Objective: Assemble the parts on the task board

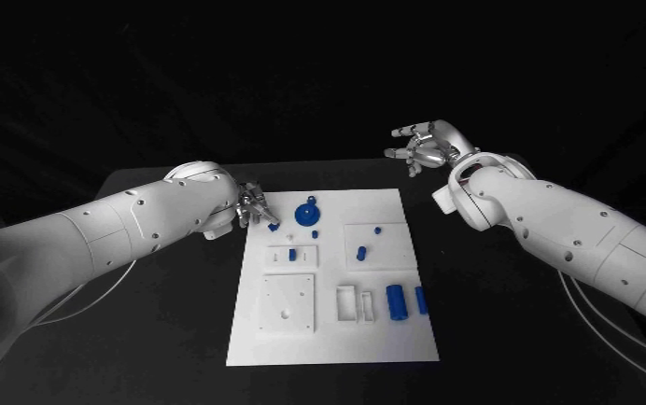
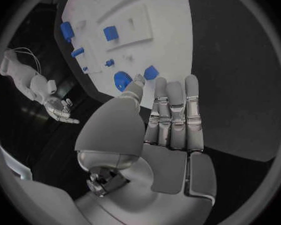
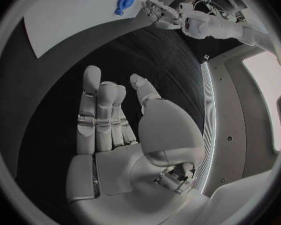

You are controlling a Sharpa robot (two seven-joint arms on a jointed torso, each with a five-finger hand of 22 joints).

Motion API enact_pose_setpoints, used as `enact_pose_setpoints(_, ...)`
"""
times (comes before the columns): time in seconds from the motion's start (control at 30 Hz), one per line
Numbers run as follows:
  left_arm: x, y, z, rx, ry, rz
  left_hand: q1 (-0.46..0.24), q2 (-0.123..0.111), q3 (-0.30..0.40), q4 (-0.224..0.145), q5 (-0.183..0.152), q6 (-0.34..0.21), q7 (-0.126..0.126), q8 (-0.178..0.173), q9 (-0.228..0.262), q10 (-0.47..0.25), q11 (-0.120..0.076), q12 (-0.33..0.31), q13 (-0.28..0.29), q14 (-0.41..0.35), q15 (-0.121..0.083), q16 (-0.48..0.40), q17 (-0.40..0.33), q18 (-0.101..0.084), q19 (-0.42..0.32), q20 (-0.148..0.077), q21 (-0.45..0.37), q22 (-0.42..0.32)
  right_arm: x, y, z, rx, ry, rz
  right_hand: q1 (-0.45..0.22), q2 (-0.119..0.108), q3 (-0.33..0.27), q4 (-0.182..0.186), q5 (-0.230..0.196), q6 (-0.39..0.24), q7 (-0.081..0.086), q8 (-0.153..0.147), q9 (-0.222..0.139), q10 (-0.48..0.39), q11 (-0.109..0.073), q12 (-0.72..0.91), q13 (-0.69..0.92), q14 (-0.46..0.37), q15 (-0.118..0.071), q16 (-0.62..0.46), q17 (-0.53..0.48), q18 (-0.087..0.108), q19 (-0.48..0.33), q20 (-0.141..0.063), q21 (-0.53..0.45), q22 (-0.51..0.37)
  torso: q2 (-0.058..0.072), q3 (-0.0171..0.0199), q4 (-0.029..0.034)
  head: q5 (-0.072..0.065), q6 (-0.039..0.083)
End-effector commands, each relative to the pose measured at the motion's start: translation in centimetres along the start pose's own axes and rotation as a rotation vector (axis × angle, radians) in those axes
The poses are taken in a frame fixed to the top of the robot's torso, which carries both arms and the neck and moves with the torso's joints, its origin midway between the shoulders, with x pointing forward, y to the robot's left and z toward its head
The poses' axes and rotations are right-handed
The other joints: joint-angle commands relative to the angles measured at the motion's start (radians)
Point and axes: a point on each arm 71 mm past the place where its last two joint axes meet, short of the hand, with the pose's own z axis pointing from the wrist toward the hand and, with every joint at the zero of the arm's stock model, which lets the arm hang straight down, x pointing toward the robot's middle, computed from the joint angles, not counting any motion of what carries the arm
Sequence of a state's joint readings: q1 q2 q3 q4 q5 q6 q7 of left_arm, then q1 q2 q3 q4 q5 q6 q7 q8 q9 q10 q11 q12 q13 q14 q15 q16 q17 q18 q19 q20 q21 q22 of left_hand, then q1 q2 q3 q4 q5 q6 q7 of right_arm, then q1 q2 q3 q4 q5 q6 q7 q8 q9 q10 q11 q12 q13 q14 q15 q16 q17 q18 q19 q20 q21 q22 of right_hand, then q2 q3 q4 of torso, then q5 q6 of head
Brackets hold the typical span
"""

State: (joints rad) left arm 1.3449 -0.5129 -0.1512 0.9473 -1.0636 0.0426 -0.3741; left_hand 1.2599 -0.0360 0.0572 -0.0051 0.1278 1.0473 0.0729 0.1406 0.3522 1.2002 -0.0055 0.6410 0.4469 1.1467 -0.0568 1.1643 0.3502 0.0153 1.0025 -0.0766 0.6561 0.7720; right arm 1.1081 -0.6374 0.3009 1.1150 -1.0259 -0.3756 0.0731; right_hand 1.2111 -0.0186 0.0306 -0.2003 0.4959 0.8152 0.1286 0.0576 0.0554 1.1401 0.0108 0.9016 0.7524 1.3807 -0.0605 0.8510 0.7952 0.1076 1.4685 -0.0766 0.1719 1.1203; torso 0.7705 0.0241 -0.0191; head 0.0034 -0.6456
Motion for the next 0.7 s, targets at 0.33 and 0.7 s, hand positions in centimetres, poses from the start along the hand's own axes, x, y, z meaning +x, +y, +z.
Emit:
enact_pose_setpoints(0.33, -0.7, -1.8, -1.1, 0.201, -0.22, 0.157, 0.067, -0.019, -0.037, -0.059, 0.042, 0.006, 0.02, -0.018, -0.223, 0.009, 0.01, -0.106, -0.141, 0.006, 0.011, -0.018, 0.005, 0.006, 0.002, 0.01, -0.01, 0.003, 0.0, -0.1, -0.1, 0.0, 0.008, -0.001, -0.009, 0.0, 0.003, 0.002, 0.005, -0.005, 0.001, -0.003, 0.0, -0.003, -0.003, 0.003, -0.001, -0.006, -0.001, -0.005, 0.0, 0.005, 0.029, -0.002, 0.005, -0.001, 0.0, -0.0007, -0.0004, 0.003, -0.001)
enact_pose_setpoints(0.7, 1.5, -1.5, -1.1, 0.162, -0.165, 0.281, 0.035, -0.064, -0.038, 0.009, 0.022, 0.02, 0.015, 0.006, -0.273, 0.005, 0.014, -0.089, -0.164, 0.008, 0.013, -0.016, 0.013, 0.008, 0.01, 0.013, -0.021, 0.001, 0.0, -0.2, -0.2, 0.001, 0.012, -0.001, -0.011, 0.0, 0.002, 0.003, 0.006, -0.005, 0.001, -0.003, 0.0, -0.004, -0.003, 0.003, -0.001, -0.006, -0.001, -0.005, 0.0, 0.005, 0.029, -0.002, 0.006, -0.001, 0.001, -0.0005, -0.0011, 0.003, -0.003)
